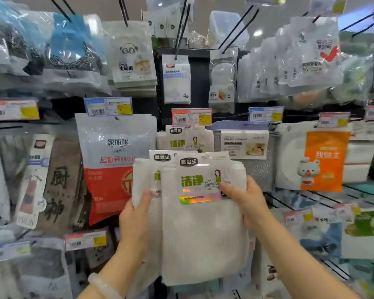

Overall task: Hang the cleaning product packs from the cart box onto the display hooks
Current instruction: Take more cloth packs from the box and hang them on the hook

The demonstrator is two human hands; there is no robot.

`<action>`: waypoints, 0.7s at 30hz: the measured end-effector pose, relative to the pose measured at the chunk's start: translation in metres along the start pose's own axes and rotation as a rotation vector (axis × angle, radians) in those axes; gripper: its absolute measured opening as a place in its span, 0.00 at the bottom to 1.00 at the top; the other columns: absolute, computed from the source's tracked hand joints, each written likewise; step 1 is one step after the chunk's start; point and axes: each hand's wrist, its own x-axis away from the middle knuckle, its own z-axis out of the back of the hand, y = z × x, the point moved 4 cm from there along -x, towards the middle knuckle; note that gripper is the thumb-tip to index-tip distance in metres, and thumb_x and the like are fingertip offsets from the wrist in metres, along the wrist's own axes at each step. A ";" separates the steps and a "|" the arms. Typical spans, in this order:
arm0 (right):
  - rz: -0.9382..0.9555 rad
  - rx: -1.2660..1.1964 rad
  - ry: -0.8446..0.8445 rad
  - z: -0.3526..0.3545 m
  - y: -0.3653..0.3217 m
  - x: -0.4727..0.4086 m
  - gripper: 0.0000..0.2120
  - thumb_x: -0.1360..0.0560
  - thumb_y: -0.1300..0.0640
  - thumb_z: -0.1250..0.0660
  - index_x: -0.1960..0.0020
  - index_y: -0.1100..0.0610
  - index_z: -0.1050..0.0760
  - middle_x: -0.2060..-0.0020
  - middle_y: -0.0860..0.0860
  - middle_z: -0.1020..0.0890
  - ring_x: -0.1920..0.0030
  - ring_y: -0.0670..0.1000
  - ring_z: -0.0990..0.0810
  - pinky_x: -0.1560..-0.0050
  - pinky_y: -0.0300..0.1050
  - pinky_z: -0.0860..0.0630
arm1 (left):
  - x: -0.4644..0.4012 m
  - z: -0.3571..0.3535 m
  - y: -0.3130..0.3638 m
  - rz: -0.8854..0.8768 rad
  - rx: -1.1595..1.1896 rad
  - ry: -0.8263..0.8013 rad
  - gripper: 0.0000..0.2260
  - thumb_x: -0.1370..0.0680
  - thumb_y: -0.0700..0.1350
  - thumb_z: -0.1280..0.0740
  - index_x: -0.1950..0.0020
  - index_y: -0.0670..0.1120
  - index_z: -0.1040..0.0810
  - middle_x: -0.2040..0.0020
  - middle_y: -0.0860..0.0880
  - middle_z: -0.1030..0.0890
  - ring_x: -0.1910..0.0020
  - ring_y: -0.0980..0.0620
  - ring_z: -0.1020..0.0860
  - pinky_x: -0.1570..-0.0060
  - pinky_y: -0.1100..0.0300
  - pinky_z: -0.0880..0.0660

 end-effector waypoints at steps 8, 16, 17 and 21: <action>0.015 -0.004 -0.144 -0.006 -0.014 -0.058 0.14 0.30 0.68 0.29 0.48 0.57 0.25 0.52 0.57 0.17 0.55 0.55 0.17 0.57 0.49 0.18 | -0.009 0.001 0.036 -0.390 -0.585 0.099 0.11 0.22 0.49 0.35 0.62 0.45 0.26 0.65 0.49 0.23 0.65 0.47 0.25 0.67 0.56 0.31; -0.003 -0.040 -0.294 -0.038 -0.026 -0.105 0.14 0.29 0.66 0.29 0.45 0.59 0.25 0.48 0.62 0.18 0.49 0.61 0.18 0.46 0.61 0.21 | -0.019 -0.006 0.042 -0.366 -0.900 0.101 0.20 0.36 0.57 0.23 0.50 0.55 0.27 0.55 0.57 0.23 0.55 0.51 0.25 0.55 0.54 0.28; 0.011 -0.041 -0.320 -0.041 -0.028 -0.107 0.16 0.29 0.66 0.29 0.43 0.60 0.25 0.47 0.61 0.18 0.48 0.61 0.17 0.47 0.61 0.21 | -0.019 -0.009 0.043 -0.362 -0.919 0.091 0.22 0.37 0.57 0.23 0.48 0.57 0.28 0.54 0.57 0.24 0.53 0.52 0.25 0.54 0.54 0.28; 0.066 -0.044 -0.326 -0.045 -0.026 -0.115 0.20 0.30 0.65 0.28 0.39 0.60 0.27 0.45 0.60 0.18 0.48 0.59 0.17 0.47 0.60 0.21 | -0.033 -0.017 0.039 -0.329 -0.930 0.054 0.27 0.39 0.58 0.22 0.42 0.56 0.23 0.49 0.58 0.20 0.47 0.52 0.22 0.47 0.53 0.26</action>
